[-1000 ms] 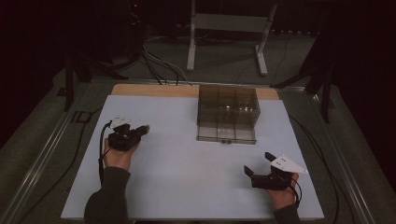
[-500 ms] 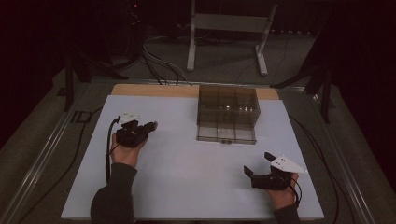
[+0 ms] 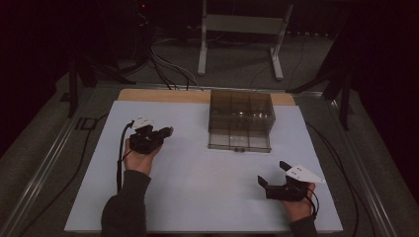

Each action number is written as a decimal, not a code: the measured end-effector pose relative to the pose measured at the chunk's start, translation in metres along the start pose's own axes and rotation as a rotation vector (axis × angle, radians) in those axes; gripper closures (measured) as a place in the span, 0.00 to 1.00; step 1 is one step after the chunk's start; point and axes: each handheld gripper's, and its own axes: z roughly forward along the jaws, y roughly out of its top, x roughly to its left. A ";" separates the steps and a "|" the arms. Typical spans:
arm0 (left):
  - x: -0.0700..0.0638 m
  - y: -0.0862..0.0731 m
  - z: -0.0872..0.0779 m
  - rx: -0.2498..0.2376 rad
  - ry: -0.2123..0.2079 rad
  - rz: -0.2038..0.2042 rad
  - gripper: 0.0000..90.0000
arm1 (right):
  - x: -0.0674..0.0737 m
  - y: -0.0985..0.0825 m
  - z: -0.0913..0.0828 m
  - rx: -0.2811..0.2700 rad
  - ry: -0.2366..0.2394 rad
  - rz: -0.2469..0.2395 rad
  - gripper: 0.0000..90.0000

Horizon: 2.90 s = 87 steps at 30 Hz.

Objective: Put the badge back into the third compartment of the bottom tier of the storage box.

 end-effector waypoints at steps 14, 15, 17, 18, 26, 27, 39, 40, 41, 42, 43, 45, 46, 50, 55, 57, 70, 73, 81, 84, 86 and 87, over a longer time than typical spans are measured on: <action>-0.013 0.003 0.012 0.005 -0.031 0.019 0.98 | 0.000 0.000 0.000 0.000 0.004 -0.002 0.00; -0.013 0.003 0.013 0.004 -0.035 0.019 0.98 | 0.000 0.000 0.000 0.001 0.004 -0.002 0.00; -0.015 0.003 0.015 0.004 -0.042 0.019 0.98 | 0.000 0.000 0.000 0.000 0.004 -0.002 0.00; -0.016 0.003 0.016 0.003 -0.043 0.019 0.98 | 0.000 0.000 0.000 0.000 0.004 -0.002 0.00; -0.023 0.004 0.024 0.007 -0.066 0.027 0.98 | 0.000 0.000 0.000 0.001 0.006 -0.005 0.00; -0.024 0.005 0.025 0.009 -0.068 0.030 0.98 | 0.000 0.000 0.000 0.002 0.006 -0.004 0.00; -0.033 0.003 0.041 0.020 -0.099 0.035 0.98 | 0.000 0.000 0.001 0.005 0.011 -0.007 0.00; -0.034 0.003 0.043 0.019 -0.100 0.037 0.98 | 0.000 0.000 0.001 0.006 0.012 -0.007 0.00; -0.035 0.003 0.044 0.020 -0.105 0.037 0.98 | 0.000 0.000 0.001 0.007 0.013 -0.007 0.00; -0.036 0.003 0.045 0.022 -0.107 0.039 0.98 | 0.001 0.000 0.001 0.009 0.013 -0.006 0.00; -0.037 0.003 0.046 0.024 -0.108 0.044 0.98 | 0.001 0.000 0.001 0.011 0.013 -0.006 0.00; -0.040 0.003 0.049 0.027 -0.111 0.049 0.98 | 0.001 0.000 0.001 0.012 0.014 -0.008 0.00; -0.040 0.003 0.050 0.027 -0.113 0.053 0.98 | 0.001 0.000 0.001 0.012 0.015 -0.009 0.00; -0.045 0.002 0.055 0.031 -0.118 0.058 0.98 | 0.001 0.000 0.002 0.014 0.013 -0.009 0.00; -0.050 0.002 0.061 0.036 -0.127 0.066 0.98 | 0.001 0.000 0.002 0.014 0.014 -0.010 0.00; -0.051 0.003 0.063 0.038 -0.131 0.067 0.98 | 0.001 0.000 0.002 0.013 0.014 -0.010 0.00; -0.058 0.008 0.073 0.023 -0.172 0.043 0.98 | 0.001 0.000 0.002 0.013 0.016 -0.014 0.00; -0.059 0.008 0.075 0.023 -0.175 0.046 0.98 | 0.002 0.000 0.002 0.014 0.016 -0.016 0.00; -0.061 0.011 0.082 0.023 -0.182 0.044 0.98 | 0.001 -0.001 0.003 0.017 0.016 -0.014 0.00; -0.062 0.014 0.085 0.018 -0.185 0.040 0.98 | 0.000 -0.001 0.003 0.017 0.017 -0.012 0.00; -0.064 0.015 0.087 0.017 -0.188 0.039 0.98 | 0.000 -0.001 0.003 0.019 0.017 -0.014 0.00; -0.065 0.016 0.088 0.015 -0.186 0.039 0.98 | 0.000 -0.001 0.003 0.017 0.018 -0.012 0.00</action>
